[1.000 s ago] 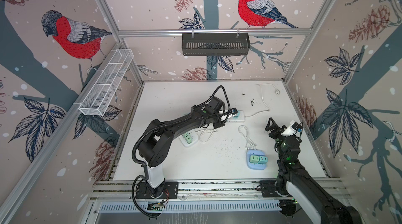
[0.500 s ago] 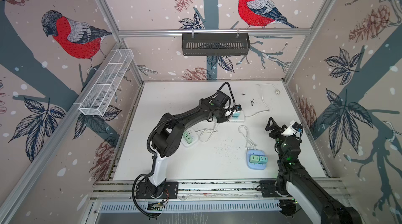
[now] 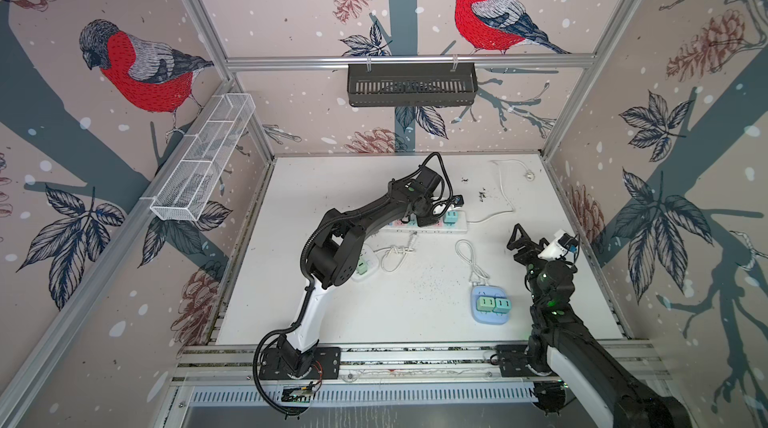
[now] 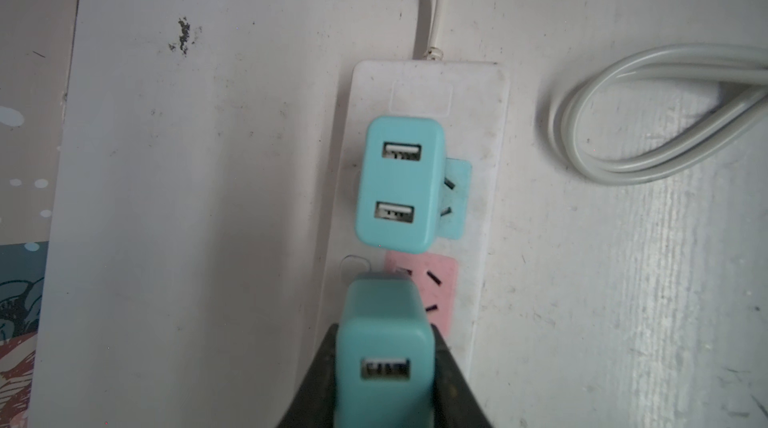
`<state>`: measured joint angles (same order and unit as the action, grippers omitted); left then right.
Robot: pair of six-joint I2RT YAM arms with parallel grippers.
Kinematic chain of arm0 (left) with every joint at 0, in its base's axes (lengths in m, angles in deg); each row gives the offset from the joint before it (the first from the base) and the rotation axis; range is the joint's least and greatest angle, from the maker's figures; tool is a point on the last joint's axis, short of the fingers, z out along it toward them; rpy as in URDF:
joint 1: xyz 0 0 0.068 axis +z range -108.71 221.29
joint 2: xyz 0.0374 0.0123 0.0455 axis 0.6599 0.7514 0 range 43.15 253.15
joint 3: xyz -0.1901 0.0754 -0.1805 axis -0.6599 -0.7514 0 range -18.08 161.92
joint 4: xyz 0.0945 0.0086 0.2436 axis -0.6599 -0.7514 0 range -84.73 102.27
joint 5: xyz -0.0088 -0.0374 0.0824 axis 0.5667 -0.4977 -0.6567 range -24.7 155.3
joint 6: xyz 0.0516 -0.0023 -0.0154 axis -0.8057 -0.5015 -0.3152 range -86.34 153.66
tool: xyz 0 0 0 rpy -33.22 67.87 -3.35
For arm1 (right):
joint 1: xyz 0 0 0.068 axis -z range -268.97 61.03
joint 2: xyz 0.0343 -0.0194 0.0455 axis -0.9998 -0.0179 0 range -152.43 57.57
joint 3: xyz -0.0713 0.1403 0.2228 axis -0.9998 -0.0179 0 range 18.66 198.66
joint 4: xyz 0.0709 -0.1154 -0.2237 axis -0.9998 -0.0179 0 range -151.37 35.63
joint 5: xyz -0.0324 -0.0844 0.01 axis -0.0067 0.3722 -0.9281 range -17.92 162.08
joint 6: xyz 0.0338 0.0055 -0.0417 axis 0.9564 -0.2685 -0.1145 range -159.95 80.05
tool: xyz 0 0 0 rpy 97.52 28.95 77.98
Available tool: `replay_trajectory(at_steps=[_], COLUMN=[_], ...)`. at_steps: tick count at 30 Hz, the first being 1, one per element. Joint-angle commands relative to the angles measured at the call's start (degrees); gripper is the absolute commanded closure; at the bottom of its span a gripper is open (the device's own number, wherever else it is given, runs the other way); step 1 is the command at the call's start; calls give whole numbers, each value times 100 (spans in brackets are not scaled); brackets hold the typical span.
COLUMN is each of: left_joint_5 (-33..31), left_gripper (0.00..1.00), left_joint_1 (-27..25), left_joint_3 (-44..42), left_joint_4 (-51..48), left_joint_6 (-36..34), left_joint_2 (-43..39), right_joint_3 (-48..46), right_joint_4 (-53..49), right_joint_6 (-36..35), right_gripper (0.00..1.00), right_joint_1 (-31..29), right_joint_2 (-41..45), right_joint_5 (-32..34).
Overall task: Insert the plug
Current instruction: 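Lower the teal adapter with the left gripper into the pink socket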
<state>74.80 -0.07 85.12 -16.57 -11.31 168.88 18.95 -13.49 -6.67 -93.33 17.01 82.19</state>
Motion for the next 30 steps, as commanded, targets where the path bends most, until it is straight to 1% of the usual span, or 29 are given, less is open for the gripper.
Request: replay_trajectory(at_steps=[1,7,16,19,24,30], left_joint_5=[280,445,622,593,301,483], left_gripper=[100,100,100,100,100,100], left_joint_1=[6,7,32,30,41,58], left_joint_3=[108,175,362,452,473,525], left_joint_4=[-219,-359,-534,-690,-761,-840], left_joint_6=[-172,-260,-207,-166,-110,-133], left_joint_2=[90,162,275,307,317,337], right_joint_3=[-201,-218,-222,-215,-226,-217], right_joint_4=[213,201,218,214,204,216], right_joint_6=[82,107,99,101,109,101], right_gripper=[0,0,0,0,0,0], right_joint_1=[-3,-3,-3,-3,-3,-3], right_joint_2=[-5,48,44,48,58,41], right_joint_5=[37,61,53,64,70,61])
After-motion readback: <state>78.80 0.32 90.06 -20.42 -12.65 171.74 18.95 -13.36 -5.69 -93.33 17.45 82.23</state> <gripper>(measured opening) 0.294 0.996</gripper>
